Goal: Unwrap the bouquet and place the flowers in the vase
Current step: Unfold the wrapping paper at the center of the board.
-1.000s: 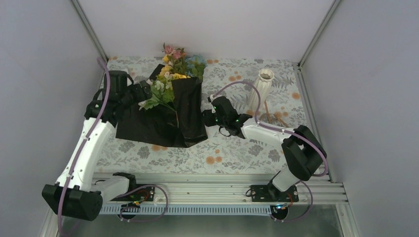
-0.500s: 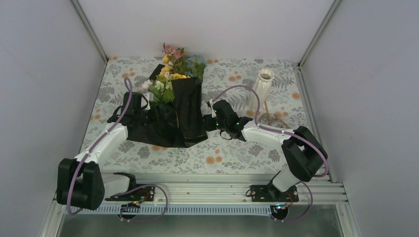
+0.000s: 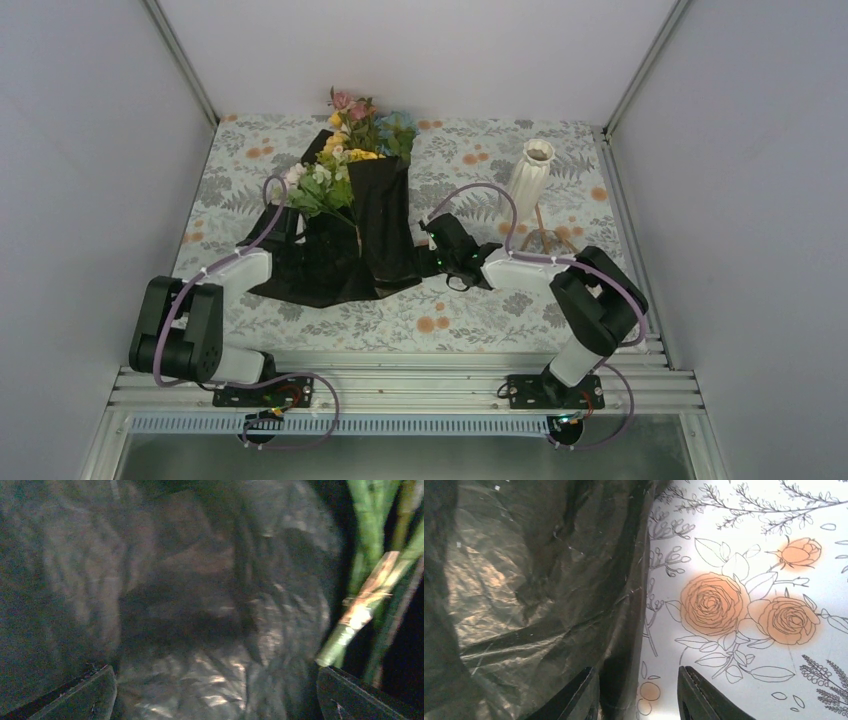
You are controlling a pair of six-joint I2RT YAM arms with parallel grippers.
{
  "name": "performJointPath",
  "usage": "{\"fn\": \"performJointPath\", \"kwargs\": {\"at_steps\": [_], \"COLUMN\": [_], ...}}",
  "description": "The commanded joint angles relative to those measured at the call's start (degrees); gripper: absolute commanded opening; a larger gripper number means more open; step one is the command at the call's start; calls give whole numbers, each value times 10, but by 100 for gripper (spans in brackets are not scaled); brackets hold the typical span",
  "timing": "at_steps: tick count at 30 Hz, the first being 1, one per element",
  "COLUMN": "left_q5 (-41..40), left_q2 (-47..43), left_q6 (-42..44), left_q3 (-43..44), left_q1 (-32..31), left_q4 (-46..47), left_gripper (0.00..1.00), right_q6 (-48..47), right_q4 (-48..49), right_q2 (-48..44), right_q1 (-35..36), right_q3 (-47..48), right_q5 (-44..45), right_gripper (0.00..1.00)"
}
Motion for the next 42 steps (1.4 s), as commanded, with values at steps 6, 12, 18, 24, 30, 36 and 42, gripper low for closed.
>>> {"fn": "performJointPath", "kwargs": {"at_steps": [6,12,18,24,30,36,42], "left_q5": [-120,-135,11,84,125,87,96], "left_q2": [24,2,-64,-101,-135,-120,-108], "left_q6": [-20,-25,20,31,5,-2,-9], "left_q3": [-10,-6,-2,23,7,-33,-74], "left_q1": [5,6,5,4,12,29,47], "left_q4": [1,-18,21,17,18,9,36], "left_gripper": [100,100,100,98,98,100,100], "right_q6": [3,6,2,-9,-11,-6,10], "right_q4": [5,-11,-52,-45,-39,-52,-87], "right_q2": [23,4,-67,-99,-38,55,138], "right_q1": [4,4,8,40,101,138,149], "right_q3": [-25,-23,-10,16,83,184,274], "right_q5": [58,74,83,81,120,167,239], "right_gripper": [38,37,41,49,54,55,58]}}
